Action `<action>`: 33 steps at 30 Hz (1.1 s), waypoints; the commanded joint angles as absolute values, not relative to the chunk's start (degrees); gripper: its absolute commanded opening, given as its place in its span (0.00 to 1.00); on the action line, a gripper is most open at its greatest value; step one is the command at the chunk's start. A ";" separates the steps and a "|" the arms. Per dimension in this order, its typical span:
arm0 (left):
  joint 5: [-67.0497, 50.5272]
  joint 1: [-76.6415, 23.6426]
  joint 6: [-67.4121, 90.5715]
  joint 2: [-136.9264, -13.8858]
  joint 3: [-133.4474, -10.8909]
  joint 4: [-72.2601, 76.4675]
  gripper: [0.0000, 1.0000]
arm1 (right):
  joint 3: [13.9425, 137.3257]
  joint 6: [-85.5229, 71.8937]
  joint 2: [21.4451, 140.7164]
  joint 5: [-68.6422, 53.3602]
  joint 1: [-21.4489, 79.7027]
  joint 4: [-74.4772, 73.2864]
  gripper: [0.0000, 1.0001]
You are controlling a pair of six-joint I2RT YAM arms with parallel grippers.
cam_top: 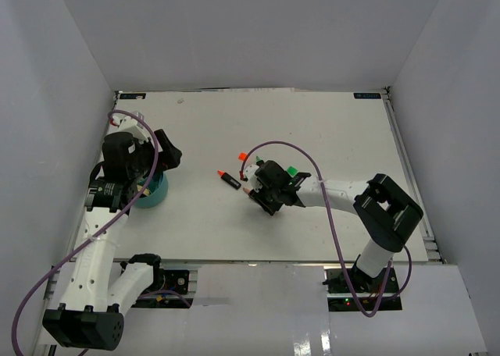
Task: Sort the stationery into containers
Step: Pick up the pen from the center of the board.
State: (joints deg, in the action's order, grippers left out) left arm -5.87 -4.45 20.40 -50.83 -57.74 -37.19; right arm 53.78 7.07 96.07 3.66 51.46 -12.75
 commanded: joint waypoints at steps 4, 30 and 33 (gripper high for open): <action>-8.26 -4.22 20.48 -49.75 -57.48 -35.77 0.98 | 53.61 7.91 95.98 5.45 51.42 -15.21 0.34; -33.39 -4.39 34.97 -52.73 -48.96 -27.78 0.98 | 61.78 6.15 75.85 -1.13 51.94 -18.54 0.25; -35.15 -4.92 38.05 -52.91 -46.85 -25.32 0.98 | 64.59 6.15 75.15 -1.49 51.94 -18.55 0.24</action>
State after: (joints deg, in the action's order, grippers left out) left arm -29.47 -4.51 33.76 -53.08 -48.38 -29.15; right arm 60.20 6.57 77.01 0.71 51.53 -20.05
